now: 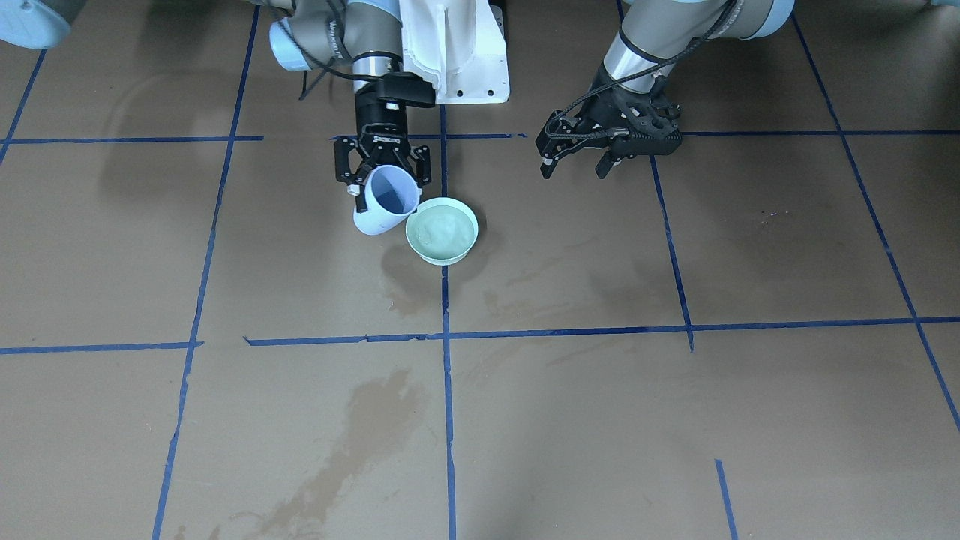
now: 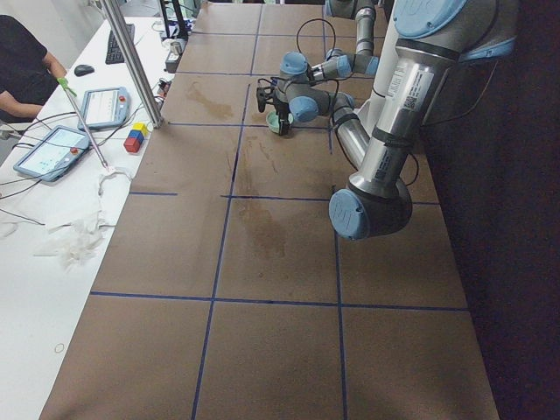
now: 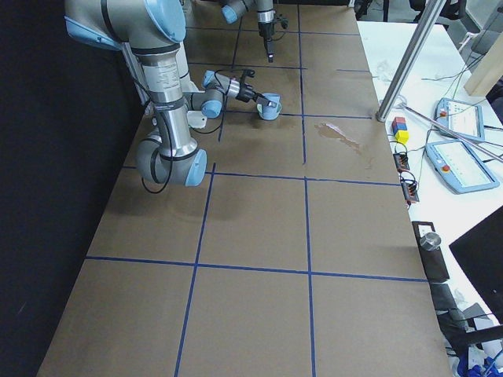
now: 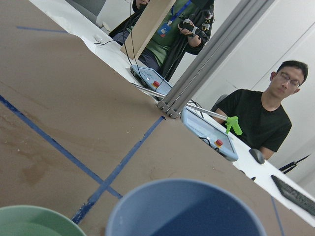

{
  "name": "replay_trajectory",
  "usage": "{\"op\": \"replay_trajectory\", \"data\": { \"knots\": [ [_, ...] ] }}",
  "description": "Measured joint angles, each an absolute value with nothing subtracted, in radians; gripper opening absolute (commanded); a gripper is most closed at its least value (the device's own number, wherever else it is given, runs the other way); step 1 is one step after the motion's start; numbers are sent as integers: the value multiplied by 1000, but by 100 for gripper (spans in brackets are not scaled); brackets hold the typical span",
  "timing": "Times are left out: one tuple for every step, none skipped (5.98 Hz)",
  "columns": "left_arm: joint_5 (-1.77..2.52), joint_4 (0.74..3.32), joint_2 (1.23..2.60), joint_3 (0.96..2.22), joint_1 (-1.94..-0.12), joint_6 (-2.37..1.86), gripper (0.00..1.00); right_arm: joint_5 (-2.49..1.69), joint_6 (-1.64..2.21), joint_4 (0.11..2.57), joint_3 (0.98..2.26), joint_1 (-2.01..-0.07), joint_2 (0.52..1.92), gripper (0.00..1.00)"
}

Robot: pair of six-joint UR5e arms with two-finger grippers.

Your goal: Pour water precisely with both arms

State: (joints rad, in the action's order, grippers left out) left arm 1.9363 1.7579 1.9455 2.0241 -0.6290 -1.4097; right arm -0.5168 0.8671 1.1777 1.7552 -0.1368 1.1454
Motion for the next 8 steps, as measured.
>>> {"op": "replay_trajectory", "data": {
  "knots": [
    [1936,1758,1946,2025,-629,-1410,100,-537,936,1177,1820,-146,1225,0],
    [1936,1758,1946,2025,-629,-1411,100,-553,994,1161,1865,-160,1302,0],
    [1936,1758,1948,2026,-629,-1411,100,-557,1050,1072,1891,-174,1399,0],
    [1936,1758,1951,2025,-629,-1411,100,-557,1073,915,1902,-185,1516,0],
    [1936,1758,1952,2025,-629,-1411,100,-554,1081,775,1901,-200,1625,0],
    [1936,1758,1952,2025,-629,-1411,100,-549,1090,671,1894,-224,1719,0],
    [1935,1758,1953,2025,-629,-1411,100,-548,1146,605,1872,-253,1792,0],
    [1935,1758,1953,2026,-629,-1413,100,-548,1230,580,1828,-277,1836,0]
  ]
}}
